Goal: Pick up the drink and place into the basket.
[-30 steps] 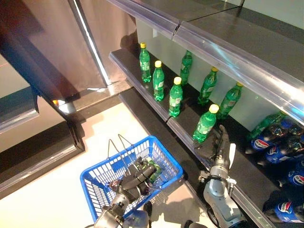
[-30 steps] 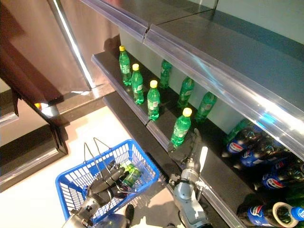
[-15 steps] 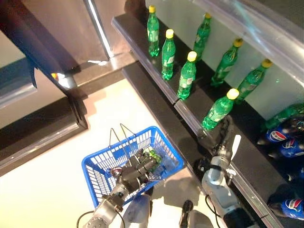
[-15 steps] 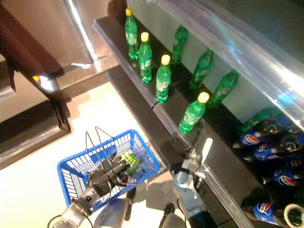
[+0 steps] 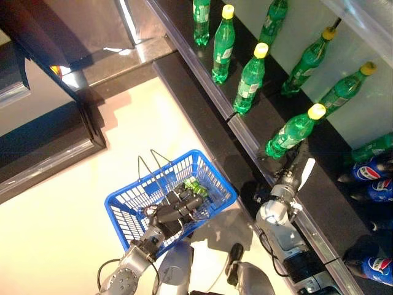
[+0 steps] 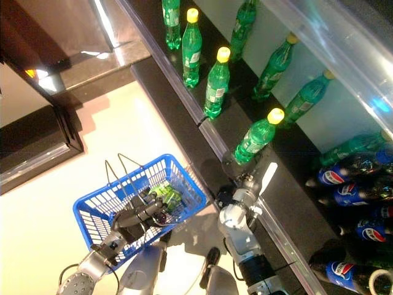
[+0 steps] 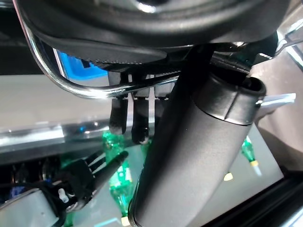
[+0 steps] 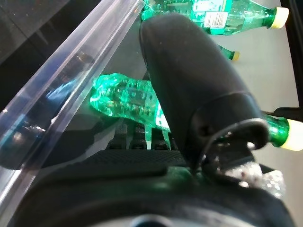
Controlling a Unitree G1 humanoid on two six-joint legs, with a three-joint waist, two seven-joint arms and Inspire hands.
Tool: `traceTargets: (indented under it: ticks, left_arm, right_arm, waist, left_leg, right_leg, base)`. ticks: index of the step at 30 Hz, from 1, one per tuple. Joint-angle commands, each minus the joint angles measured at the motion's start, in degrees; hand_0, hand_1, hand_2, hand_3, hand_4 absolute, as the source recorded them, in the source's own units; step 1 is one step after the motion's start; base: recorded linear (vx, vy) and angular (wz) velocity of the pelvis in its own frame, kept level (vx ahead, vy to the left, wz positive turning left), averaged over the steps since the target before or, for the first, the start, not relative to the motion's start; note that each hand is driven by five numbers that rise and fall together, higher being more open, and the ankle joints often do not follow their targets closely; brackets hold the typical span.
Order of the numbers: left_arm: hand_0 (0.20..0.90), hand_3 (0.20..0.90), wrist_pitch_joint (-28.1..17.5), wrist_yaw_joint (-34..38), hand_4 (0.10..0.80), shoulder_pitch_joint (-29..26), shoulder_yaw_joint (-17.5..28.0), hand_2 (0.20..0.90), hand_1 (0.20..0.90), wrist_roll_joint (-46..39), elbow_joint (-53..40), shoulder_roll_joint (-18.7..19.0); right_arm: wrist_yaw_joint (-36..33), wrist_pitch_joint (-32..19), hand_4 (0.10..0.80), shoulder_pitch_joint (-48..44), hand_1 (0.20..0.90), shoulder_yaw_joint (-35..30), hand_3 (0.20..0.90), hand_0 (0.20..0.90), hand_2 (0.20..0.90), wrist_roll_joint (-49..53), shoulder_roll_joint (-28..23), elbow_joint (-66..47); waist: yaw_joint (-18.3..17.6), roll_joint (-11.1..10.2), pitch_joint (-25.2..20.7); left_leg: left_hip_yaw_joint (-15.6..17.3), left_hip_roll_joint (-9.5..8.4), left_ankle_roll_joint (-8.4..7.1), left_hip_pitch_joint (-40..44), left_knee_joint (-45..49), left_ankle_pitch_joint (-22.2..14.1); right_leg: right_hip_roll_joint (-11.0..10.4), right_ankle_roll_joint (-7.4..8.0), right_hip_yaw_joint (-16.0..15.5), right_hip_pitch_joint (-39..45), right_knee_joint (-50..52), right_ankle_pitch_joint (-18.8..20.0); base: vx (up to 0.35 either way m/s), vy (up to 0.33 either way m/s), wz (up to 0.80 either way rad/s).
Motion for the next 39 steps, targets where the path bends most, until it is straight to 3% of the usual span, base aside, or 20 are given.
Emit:
traceTargets:
  ticks: [1, 16, 17, 18, 19, 20, 39]
  left_arm:
    - [0.300, 0.200, -5.9, -9.9, 0.100, -8.9, 1.8, 0.300, 0.300, -2.4, -18.7, -1.3]
    - [0.300, 0.200, -5.1, -9.3, 0.100, -11.6, 1.6, 0.300, 0.300, -2.5, -17.9, -1.1]
    - [0.300, 0.200, -5.0, -9.4, 0.100, -11.6, 1.7, 0.300, 0.300, -2.5, -17.8, -1.2]
    - [0.300, 0.200, -4.8, -9.4, 0.100, -11.6, 1.8, 0.300, 0.300, -2.5, -17.7, -1.4]
    - [0.300, 0.200, -4.6, -9.6, 0.100, -11.5, 1.9, 0.300, 0.300, -2.5, -17.6, -1.4]
    - [0.300, 0.200, -4.3, -9.7, 0.100, -11.3, 2.0, 0.300, 0.300, -2.5, -17.4, -1.5]
    - [0.300, 0.200, -2.1, -9.6, 0.100, -8.5, 2.1, 0.300, 0.300, -1.8, -17.4, -3.2]
  right_arm:
    - [-3.9, -6.4, 0.800, -6.0, 0.900, -2.9, 0.900, 0.900, 0.900, -1.8, -0.8, -3.9]
    - [-5.9, -8.0, 0.800, -12.8, 0.900, -4.8, 0.900, 0.900, 0.900, 1.3, -1.8, -2.3]
    - [-6.0, -7.9, 0.764, -13.1, 0.869, -5.0, 0.864, 0.869, 0.869, 1.2, -1.9, -2.2]
    - [-6.0, -7.8, 0.509, -13.4, 0.651, -5.1, 0.609, 0.651, 0.651, 1.2, -2.1, -2.1]
    - [-6.1, -7.6, 0.147, -13.6, 0.340, -5.4, 0.247, 0.340, 0.340, 1.2, -2.4, -1.9]
    - [-6.2, -7.4, 0.100, -13.8, 0.300, -5.5, 0.200, 0.300, 0.300, 1.2, -2.6, -1.7]
    - [-6.3, -7.0, 0.100, -10.1, 0.300, -6.7, 0.200, 0.300, 0.300, 1.7, -1.8, -1.9]
  waist:
    - [1.3, -0.3, -3.0]
    - [1.6, -0.2, -2.5]
    - [1.7, -0.1, -2.5]
    - [1.7, -0.1, -2.6]
    - [1.8, -0.1, -2.8]
    - [1.9, -0.1, -3.0]
    - [1.8, 0.4, -5.3]
  left_leg:
    - [-7.1, 2.95, -3.27, -1.6, 5.4, -3.7]
    - [-7.2, 3.09, -3.72, -1.3, 4.7, -3.9]
    - [-7.2, 3.08, -3.74, -1.2, 4.6, -3.9]
    - [-7.2, 3.05, -3.77, -1.2, 4.6, -3.9]
    - [-7.2, 2.99, -3.79, -1.0, 4.5, -3.9]
    - [-7.2, 2.98, -3.78, -0.9, 4.4, -3.9]
    - [-6.3, 3.30, -3.97, 2.3, 4.3, -4.3]
  right_leg:
    - [-5.5, 5.37, 1.6, 0.0, -6.6, 12.3]
    - [-5.3, 4.95, 1.3, 0.7, -7.4, 12.0]
    - [-5.3, 4.96, 1.3, 0.8, -7.4, 11.9]
    - [-5.3, 4.97, 1.3, 0.8, -7.4, 11.9]
    - [-5.4, 4.99, 1.2, 0.9, -7.5, 11.9]
    - [-5.4, 5.01, 1.2, 1.0, -7.5, 11.8]
    - [-6.1, 5.74, 1.0, 3.1, -6.8, 11.2]
  base:
    - [-0.100, -0.022, -0.02]
    - [-0.013, -0.001, 0.00]
    - [0.000, 0.000, 0.00]
    - [0.000, 0.000, 0.00]
    - [0.031, 0.030, 0.00]
    - [0.042, 0.034, 0.00]
    - [0.037, 0.015, 0.01]
